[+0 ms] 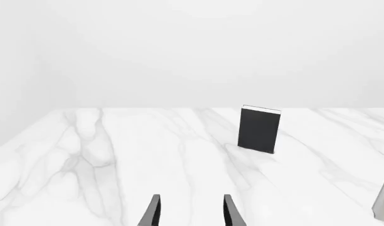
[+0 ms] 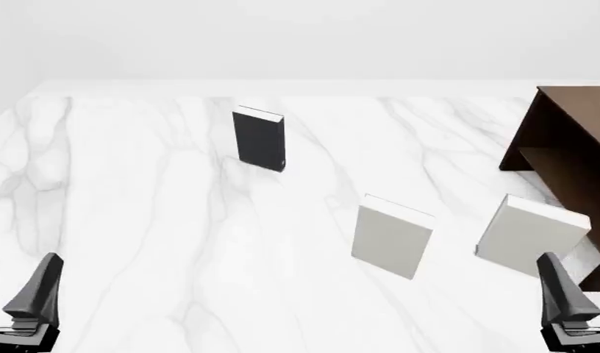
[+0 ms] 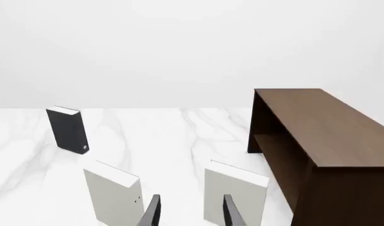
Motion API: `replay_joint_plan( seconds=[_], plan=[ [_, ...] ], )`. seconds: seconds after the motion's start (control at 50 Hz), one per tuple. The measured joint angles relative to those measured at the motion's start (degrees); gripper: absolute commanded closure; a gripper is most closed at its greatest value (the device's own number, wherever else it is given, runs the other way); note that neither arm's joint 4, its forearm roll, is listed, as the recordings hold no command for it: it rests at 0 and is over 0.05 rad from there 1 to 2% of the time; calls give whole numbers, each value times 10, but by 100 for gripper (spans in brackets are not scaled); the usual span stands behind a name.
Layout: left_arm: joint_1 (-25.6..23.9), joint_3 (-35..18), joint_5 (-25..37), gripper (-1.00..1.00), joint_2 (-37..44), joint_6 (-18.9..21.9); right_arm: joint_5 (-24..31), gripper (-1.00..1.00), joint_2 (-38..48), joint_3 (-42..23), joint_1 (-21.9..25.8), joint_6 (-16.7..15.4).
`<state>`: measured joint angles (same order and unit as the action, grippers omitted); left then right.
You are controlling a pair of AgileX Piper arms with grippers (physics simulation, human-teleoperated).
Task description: Pick up the book on the left and place it on top of the shelf.
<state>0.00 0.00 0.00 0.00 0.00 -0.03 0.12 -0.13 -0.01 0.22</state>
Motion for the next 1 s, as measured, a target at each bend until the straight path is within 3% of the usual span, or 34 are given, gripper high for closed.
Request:
replay_joint_plan(
  seconds=[0.28, 0.5, 0.74, 1.0],
  plan=[
    [0, 0, 0, -100, 0, 0, 5, -100, 3, -9, 0, 9],
    [0, 0, 0, -100, 0, 0, 50, -100, 1, -67, 24, 15],
    [0, 0, 0, -100, 0, 0, 93, -100, 37, -160, 63, -12],
    [0, 0, 0, -100, 0, 0, 103, -100, 148, -270, 103, -49]
  ],
)
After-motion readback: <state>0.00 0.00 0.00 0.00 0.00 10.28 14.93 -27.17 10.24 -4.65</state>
